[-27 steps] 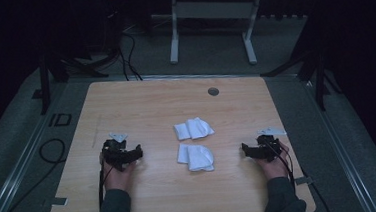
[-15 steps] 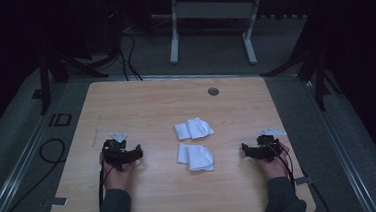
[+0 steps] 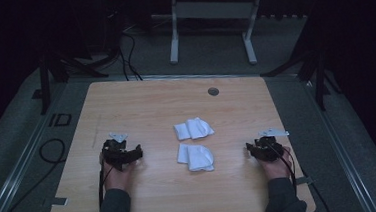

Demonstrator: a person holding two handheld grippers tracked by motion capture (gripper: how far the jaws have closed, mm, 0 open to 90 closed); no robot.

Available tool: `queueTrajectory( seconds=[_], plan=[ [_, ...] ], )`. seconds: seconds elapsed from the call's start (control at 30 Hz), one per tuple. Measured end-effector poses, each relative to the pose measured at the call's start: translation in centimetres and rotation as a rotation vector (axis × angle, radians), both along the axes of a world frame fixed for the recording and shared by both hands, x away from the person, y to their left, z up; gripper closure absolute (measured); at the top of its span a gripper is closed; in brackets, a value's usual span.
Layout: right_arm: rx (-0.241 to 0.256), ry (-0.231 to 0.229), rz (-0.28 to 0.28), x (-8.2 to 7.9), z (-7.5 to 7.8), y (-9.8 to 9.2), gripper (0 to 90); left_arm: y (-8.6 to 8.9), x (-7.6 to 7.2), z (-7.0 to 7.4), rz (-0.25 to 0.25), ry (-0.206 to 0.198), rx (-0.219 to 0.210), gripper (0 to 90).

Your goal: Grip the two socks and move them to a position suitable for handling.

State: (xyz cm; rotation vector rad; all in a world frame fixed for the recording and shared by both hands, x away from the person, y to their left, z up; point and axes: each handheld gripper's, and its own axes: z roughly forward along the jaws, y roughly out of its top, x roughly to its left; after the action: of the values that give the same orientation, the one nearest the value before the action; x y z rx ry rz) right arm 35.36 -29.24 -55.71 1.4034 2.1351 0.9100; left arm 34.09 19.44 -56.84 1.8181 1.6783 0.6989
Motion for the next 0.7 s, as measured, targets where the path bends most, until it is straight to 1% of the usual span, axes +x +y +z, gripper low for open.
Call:
queueTrajectory(
  seconds=[0.17,0.2,0.3,0.4,0.47,0.5,0.57,0.6,0.7],
  plan=[
    [-0.039,-0.04,0.046,-1.1,0.8,1.1,65.2,0.0,0.0,0.0,-0.003,0.0,0.0,14.4],
    [-0.047,-0.042,0.053,-1.3,0.9,1.2,67.5,0.0,0.0,0.0,-0.003,0.0,0.0,14.4],
    [-0.093,-0.05,0.07,-1.7,1.1,1.8,77.4,0.0,0.0,0.0,-0.003,0.0,0.0,14.4],
    [-0.11,-0.053,0.095,-1.9,1.3,2.1,85.4,0.0,0.0,0.0,-0.004,0.0,0.0,14.4],
    [-0.114,-0.055,0.102,-2.0,1.4,2.3,87.1,0.0,0.0,0.0,-0.004,0.0,0.0,14.4],
    [-0.135,-0.059,0.118,-2.2,1.4,2.7,88.8,0.0,0.0,0.0,-0.004,0.0,0.0,14.4],
    [-0.185,-0.062,0.126,-2.3,1.3,3.2,89.4,0.0,0.0,0.0,-0.004,0.0,0.0,14.4],
    [-0.199,-0.059,0.14,-2.4,1.2,3.6,89.5,0.0,0.0,0.0,-0.004,0.0,0.0,14.4],
    [-0.212,-0.057,0.175,-2.6,1.0,4.6,89.4,0.0,0.0,0.0,-0.004,0.001,0.0,14.4]
  ],
)
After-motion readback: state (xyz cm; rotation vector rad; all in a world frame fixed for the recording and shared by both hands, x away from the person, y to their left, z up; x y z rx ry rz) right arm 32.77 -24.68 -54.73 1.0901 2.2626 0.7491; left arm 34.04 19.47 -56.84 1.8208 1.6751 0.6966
